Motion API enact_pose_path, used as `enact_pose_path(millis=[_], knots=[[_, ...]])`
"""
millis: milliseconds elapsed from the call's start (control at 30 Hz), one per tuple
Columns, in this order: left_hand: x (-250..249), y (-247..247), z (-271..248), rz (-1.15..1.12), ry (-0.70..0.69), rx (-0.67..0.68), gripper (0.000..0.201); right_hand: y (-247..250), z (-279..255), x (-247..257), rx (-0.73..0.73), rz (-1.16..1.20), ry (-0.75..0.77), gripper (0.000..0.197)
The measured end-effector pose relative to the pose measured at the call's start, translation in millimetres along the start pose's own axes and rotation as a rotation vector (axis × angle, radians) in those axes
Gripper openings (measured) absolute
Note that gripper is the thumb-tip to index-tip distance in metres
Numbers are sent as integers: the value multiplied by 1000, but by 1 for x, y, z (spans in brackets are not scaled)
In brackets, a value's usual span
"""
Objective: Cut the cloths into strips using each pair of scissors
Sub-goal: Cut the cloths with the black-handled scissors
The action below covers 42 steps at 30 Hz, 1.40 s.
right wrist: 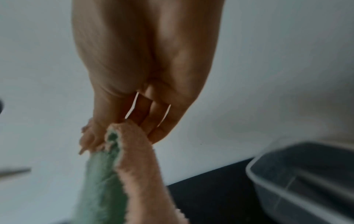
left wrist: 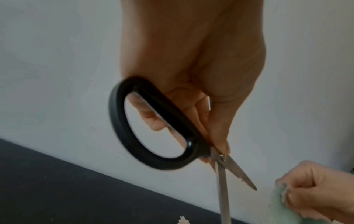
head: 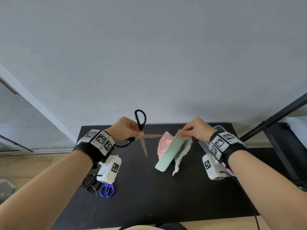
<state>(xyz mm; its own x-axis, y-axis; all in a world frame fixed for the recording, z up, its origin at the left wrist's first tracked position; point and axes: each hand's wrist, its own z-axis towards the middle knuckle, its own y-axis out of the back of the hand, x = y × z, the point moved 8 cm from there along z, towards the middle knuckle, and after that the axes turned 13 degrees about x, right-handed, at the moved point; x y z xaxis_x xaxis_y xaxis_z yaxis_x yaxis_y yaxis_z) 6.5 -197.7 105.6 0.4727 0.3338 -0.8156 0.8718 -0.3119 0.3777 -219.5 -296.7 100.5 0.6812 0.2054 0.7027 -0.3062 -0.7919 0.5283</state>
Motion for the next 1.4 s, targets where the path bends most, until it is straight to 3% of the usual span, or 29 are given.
enact_pose_path(millis=[300, 400, 567, 800, 900, 1033, 1267, 1400], knots=[[9, 5, 2, -104, -6, -93, 3, -9, 5, -8, -332, 752, 71, 12], [14, 6, 3, -117, 15, -114, 9, -19, 10, -9, -298, 900, 35, 28], [19, 4, 4, -276, -1, -171, 14, -48, 13, 3, -153, 1172, 38, 23], [8, -2, 4, -439, -68, -181, 8, -78, 26, 29, -33, 1143, 96, 18], [3, -4, 5, -463, -77, -184, 5, -78, 31, 36, -55, 1107, 116, 23], [-4, -7, 7, -488, -95, -172, 13, -78, 31, 46, -81, 1135, 137, 9], [-7, -8, 3, -438, -91, -187, 13, -79, 33, 45, -168, 1119, 107, 22], [-6, -6, 2, -401, -66, -172, 17, -82, 35, 42, -169, 1111, 85, 18]])
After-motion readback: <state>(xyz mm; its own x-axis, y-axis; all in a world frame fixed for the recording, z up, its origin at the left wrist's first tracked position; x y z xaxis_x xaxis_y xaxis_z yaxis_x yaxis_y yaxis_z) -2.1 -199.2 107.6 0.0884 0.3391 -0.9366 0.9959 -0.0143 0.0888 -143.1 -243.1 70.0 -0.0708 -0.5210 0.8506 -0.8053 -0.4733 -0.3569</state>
